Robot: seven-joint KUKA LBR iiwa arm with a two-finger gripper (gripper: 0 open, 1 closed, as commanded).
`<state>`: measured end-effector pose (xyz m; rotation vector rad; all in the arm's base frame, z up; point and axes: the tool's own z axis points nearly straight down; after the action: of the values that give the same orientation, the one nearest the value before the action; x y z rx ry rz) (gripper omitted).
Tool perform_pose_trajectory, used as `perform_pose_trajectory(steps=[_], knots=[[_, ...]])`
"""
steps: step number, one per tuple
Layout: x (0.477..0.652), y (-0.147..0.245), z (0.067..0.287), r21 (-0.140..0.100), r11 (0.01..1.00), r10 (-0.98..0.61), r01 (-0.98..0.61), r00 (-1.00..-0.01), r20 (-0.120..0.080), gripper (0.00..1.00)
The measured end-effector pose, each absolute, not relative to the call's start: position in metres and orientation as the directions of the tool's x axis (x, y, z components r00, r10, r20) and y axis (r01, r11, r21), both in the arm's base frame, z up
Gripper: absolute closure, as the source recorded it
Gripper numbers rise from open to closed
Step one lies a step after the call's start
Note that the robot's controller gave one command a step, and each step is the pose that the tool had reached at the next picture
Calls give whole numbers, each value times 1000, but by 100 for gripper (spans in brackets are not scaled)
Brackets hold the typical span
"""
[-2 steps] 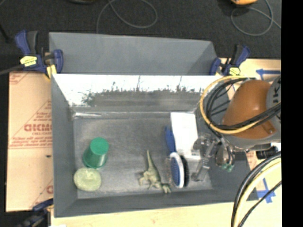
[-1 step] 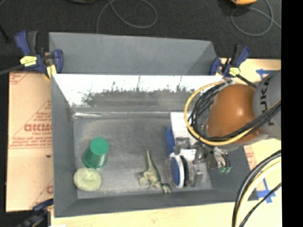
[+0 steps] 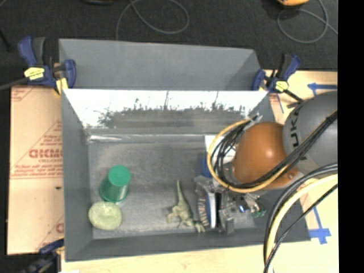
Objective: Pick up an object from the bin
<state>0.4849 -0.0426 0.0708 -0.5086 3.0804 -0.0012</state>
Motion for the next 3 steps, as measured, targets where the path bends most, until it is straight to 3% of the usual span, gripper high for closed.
perform_pose_trajectory(steps=[1,3], knots=[[494,-45,73,1,878,-479,-479,-878,-5,100],[494,-45,75,2,877,-480,-480,-877,-3,100]])
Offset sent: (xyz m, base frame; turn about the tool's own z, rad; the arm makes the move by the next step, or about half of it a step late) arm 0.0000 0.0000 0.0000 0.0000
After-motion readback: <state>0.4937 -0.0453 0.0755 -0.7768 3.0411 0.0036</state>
